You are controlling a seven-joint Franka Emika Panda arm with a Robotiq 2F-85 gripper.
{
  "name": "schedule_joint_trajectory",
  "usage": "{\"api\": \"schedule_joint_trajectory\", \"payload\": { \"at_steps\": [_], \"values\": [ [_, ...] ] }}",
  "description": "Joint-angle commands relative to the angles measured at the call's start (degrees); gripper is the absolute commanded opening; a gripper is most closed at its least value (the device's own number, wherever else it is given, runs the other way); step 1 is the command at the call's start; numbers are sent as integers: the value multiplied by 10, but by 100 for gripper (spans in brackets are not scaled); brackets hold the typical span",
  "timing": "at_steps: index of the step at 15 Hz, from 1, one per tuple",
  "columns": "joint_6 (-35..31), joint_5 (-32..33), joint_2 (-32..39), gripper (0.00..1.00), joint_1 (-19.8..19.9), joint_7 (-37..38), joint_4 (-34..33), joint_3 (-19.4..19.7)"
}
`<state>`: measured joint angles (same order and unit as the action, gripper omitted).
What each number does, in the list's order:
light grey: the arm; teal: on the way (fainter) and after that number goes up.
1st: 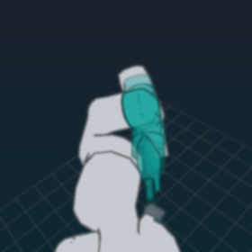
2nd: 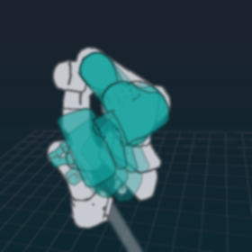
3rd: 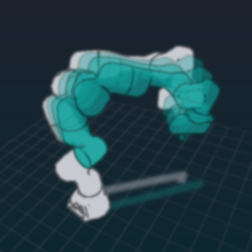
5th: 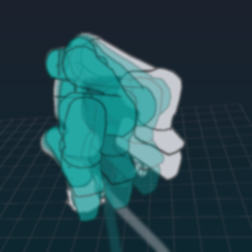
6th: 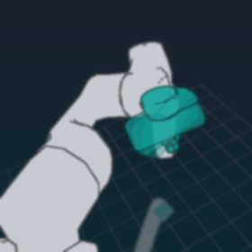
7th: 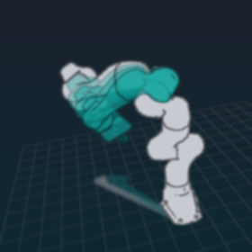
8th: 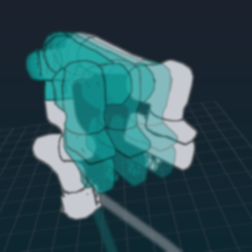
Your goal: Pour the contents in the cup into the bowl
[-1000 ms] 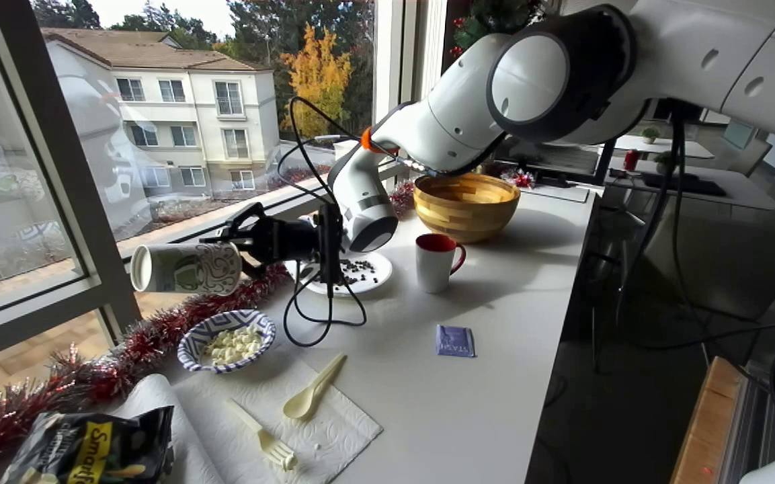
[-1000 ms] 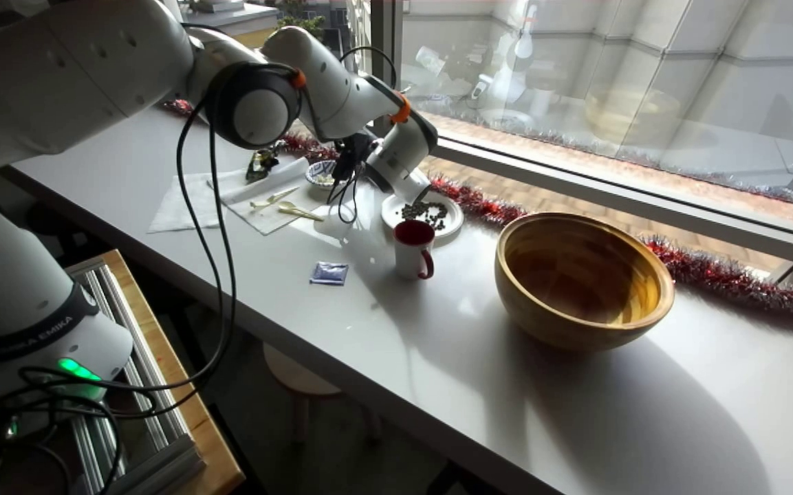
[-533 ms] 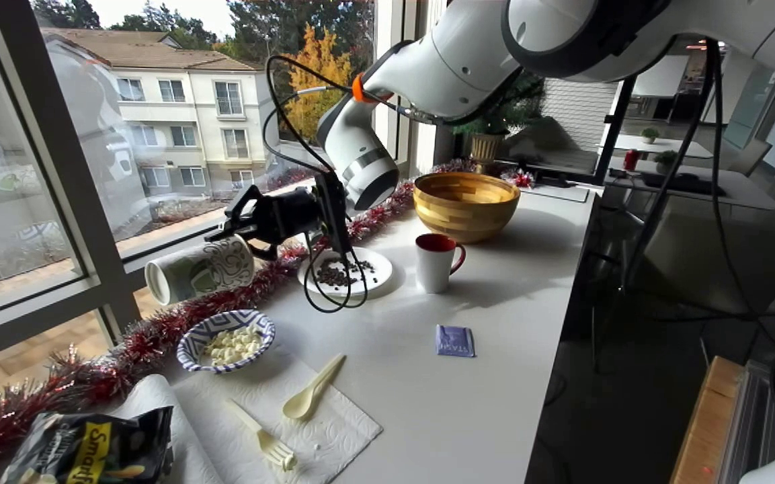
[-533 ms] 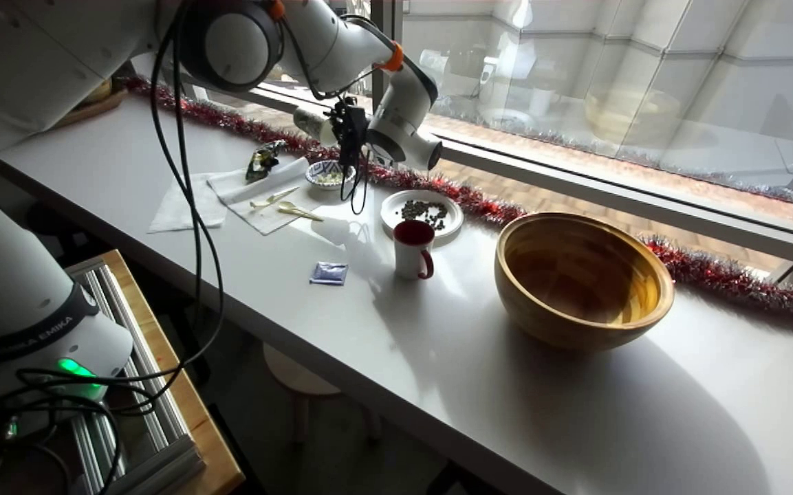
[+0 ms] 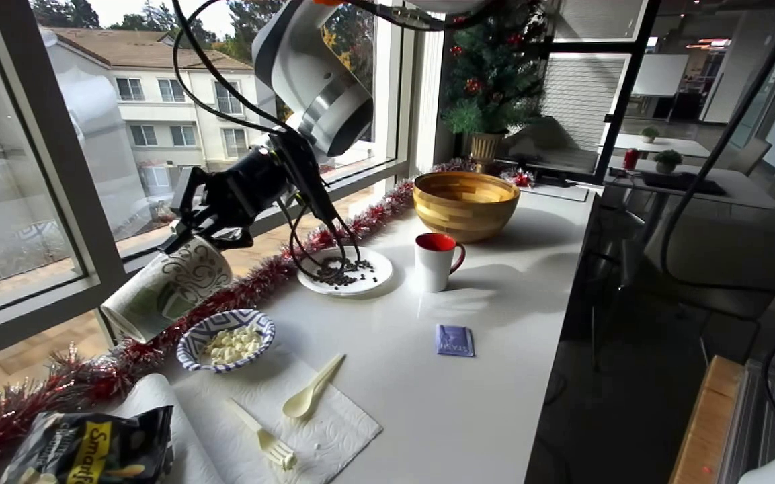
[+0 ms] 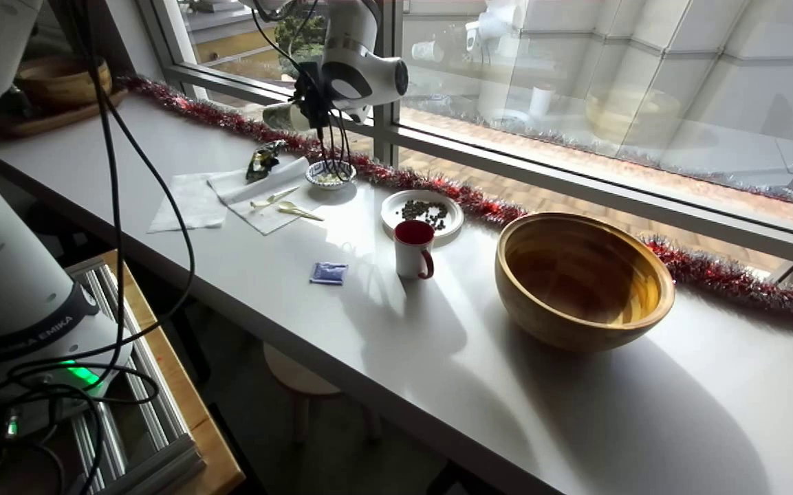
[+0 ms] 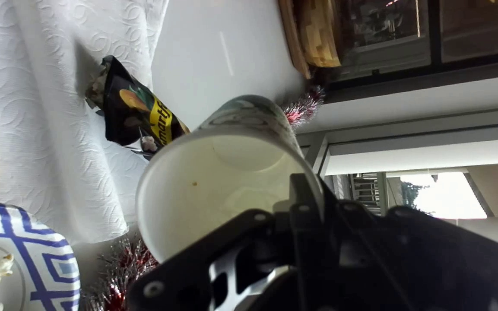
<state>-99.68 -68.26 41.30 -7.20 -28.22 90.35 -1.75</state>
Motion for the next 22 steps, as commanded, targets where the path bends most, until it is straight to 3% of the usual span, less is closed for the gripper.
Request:
{"api": "schedule_joint_trajectory", "payload": {
  "at_steps": [1, 5, 6, 13, 18, 21, 22],
  "values": [
    [-24, 17, -17, 4, 10, 1, 15, -19],
    [-39, 25, -46, 1, 9, -5, 45, -17],
    [-120, 30, -60, 1, -15, 21, 67, 0],
    [-362, 54, -124, 1, -60, 122, 162, -14],
    [-534, 111, -170, 1, -91, 237, 233, -21],
    [-581, 119, -175, 1, -61, 184, 245, -53],
    [-575, 76, -176, 1, -65, 126, 244, -48]
  ]
}}
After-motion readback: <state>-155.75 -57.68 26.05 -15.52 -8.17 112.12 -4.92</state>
